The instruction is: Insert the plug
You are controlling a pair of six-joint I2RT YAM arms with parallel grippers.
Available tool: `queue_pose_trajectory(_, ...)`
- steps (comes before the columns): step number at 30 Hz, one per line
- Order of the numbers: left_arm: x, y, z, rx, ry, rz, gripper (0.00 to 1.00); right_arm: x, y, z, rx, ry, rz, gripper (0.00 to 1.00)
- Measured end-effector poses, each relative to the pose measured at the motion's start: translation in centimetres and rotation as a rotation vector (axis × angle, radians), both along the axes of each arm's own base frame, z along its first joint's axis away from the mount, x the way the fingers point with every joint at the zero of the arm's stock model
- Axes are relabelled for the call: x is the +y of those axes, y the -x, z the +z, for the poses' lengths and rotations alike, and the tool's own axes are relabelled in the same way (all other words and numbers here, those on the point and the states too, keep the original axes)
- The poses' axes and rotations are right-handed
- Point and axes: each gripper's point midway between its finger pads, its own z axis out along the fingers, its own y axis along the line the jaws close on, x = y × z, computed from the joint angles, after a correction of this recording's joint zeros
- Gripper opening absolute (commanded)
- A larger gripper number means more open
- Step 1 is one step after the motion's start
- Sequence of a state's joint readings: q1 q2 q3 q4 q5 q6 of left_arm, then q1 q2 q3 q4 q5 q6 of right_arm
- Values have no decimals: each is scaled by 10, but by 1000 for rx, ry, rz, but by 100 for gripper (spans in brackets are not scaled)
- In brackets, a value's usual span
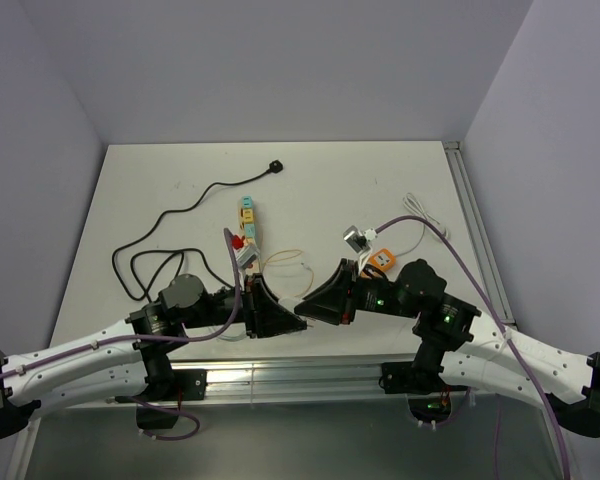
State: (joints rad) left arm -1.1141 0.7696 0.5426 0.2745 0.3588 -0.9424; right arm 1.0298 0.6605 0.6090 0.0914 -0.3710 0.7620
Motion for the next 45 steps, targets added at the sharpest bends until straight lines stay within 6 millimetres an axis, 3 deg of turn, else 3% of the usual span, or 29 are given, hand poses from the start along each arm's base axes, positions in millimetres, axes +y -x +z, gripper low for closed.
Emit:
queue_pose_trajectory(1,0,1,2,-14,7,-7,0,0,1,2,5,-9,5,0)
queue_pose_trajectory(5,0,3,4,-23,16,-14,0,0,2,5,1,-20,7,0)
queue_pose_trajectory(8,0,2,2,-28,9,-12,0,-1,2,2,8,-7,-3,21)
queue_pose_trajectory(9,1,2,0,-31,-1,-10,0,-2,1,0,11,1,-10,44)
queue_pose_trajectory(10,1,2,-2,-32,-11,-9,0,-3,1,-2,19,11,-18,53)
queue_pose_trajectory(16,7,-17,-35,-14,-184,95,0,-33,-21,-7,45,118,-220,81)
queue_pose_trajectory(18,9,-22,-37,-25,-232,117,0,-50,-31,-5,70,136,-324,89)
queue_pose_trajectory(20,9,-27,-34,-43,-271,129,0,-69,-41,-10,111,160,-436,90)
queue_pose_trajectory(23,5,-35,-28,-77,-322,144,0,-99,-52,-31,206,211,-600,87)
queue_pose_trajectory(26,-1,-46,-24,-108,-379,156,0,-119,-59,-65,311,289,-731,60)
queue_pose_trajectory(29,-12,-59,-22,-144,-432,165,0,-136,-60,-108,398,369,-825,26)
queue_pose_trajectory(30,-17,-65,-23,-158,-460,169,0,-138,-59,-118,419,380,-839,10)
queue_pose_trajectory(31,-21,-69,-24,-167,-477,170,0,-142,-59,-128,439,395,-854,3)
queue_pose_trajectory(38,-58,-100,-31,-268,-573,158,0,-150,-58,-164,548,464,-946,0)
queue_pose_trajectory(45,-104,-138,-75,-421,-711,101,0,-173,-51,-191,624,599,-1052,0)
